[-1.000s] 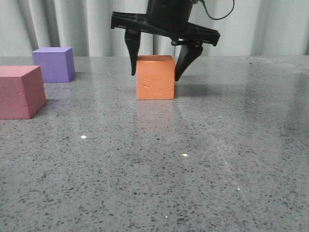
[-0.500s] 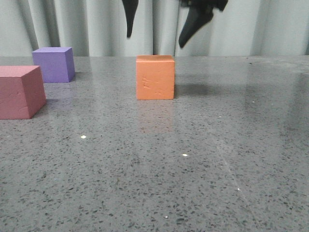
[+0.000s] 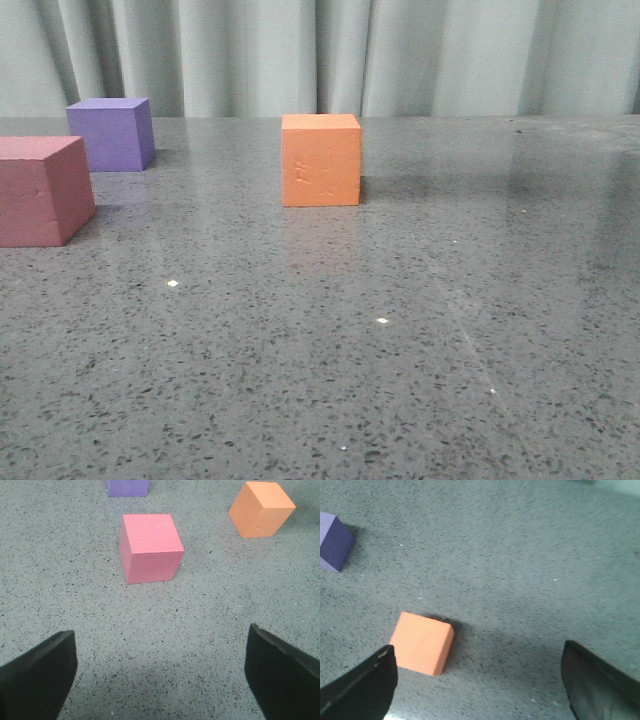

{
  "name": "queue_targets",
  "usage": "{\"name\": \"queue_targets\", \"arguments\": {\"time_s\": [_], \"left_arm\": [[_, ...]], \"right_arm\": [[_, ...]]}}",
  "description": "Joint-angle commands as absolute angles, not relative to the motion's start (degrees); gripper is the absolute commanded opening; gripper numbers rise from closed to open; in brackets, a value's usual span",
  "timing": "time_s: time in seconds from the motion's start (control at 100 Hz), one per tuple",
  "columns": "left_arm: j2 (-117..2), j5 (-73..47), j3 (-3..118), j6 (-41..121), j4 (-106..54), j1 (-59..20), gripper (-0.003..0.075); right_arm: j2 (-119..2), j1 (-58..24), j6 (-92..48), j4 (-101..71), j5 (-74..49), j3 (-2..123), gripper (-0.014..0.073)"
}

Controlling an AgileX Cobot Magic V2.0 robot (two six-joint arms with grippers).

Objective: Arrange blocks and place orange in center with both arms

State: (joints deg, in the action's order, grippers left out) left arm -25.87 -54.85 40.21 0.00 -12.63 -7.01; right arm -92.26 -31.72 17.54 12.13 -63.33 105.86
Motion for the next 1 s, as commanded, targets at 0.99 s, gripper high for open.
{"name": "queue_targets", "arguments": {"time_s": [0.99], "left_arm": [[-26.7,-51.7,42.3,-0.5,-14.1,-7.3,0.0639]], "right_arm": [[-46.4,-6.9,9.5,5.7,-54.7,49.2,0.0654]]}}
